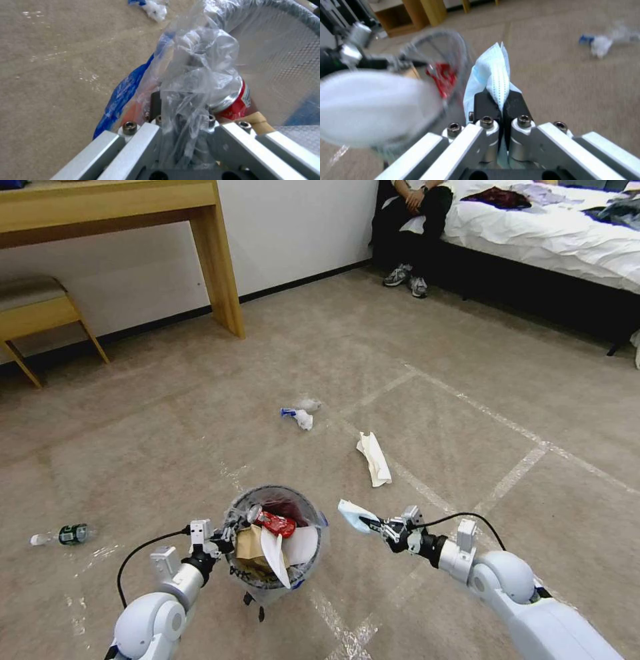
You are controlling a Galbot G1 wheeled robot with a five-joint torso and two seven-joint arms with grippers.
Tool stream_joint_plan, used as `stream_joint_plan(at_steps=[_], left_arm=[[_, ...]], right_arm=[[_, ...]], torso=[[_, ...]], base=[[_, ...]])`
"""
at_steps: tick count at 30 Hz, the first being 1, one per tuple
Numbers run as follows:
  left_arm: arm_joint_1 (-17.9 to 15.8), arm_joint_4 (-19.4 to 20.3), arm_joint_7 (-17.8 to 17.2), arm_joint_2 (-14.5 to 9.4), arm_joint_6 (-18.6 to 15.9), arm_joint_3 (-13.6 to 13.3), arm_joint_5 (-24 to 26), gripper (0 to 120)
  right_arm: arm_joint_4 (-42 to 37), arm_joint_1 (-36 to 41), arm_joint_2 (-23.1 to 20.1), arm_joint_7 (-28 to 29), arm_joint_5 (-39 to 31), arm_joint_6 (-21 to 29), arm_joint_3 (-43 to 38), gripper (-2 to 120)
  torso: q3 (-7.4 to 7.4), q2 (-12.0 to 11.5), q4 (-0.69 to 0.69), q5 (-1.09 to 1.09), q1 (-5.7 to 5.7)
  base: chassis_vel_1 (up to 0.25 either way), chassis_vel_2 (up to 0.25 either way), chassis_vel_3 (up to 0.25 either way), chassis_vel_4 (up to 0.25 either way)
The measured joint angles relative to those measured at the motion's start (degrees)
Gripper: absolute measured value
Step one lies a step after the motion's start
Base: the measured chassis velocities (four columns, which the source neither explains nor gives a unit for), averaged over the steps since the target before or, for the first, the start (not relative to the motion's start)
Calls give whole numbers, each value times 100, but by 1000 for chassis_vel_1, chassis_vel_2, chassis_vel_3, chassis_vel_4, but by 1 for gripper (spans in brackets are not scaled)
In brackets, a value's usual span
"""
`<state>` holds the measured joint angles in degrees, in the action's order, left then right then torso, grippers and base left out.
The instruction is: Pick up the trash bin and place the garbage on the floor into it.
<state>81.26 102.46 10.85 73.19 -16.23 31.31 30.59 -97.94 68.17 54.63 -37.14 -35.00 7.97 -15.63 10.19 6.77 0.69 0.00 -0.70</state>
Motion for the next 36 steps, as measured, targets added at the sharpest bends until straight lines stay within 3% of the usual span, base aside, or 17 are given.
stream_joint_plan(at_steps=[5, 17, 31, 36], left_arm=[[-7, 82, 8, 117, 10, -193, -148, 1], [-98, 15, 8, 186, 19, -379, -175, 1], [-115, 60, 9, 208, 5, -491, -225, 1], [-48, 244, 24, 205, -30, -515, -134, 1]], right_arm=[[-844, 163, -231, 38, -120, 96, -106, 0], [-1595, 152, -471, 137, -287, 347, 52, 0], [-1673, 329, -354, 50, 89, 389, 289, 0], [-1483, 337, -240, 53, 150, 410, 465, 0]], torso=[[0, 0, 0, 1, 0], [0, 0, 1, 1, 0], [0, 0, 0, 1, 0], [0, 0, 1, 1, 0]], base=[[0, 0, 0, 0], [0, 0, 0, 0], [0, 0, 0, 0], [0, 0, 0, 0]])
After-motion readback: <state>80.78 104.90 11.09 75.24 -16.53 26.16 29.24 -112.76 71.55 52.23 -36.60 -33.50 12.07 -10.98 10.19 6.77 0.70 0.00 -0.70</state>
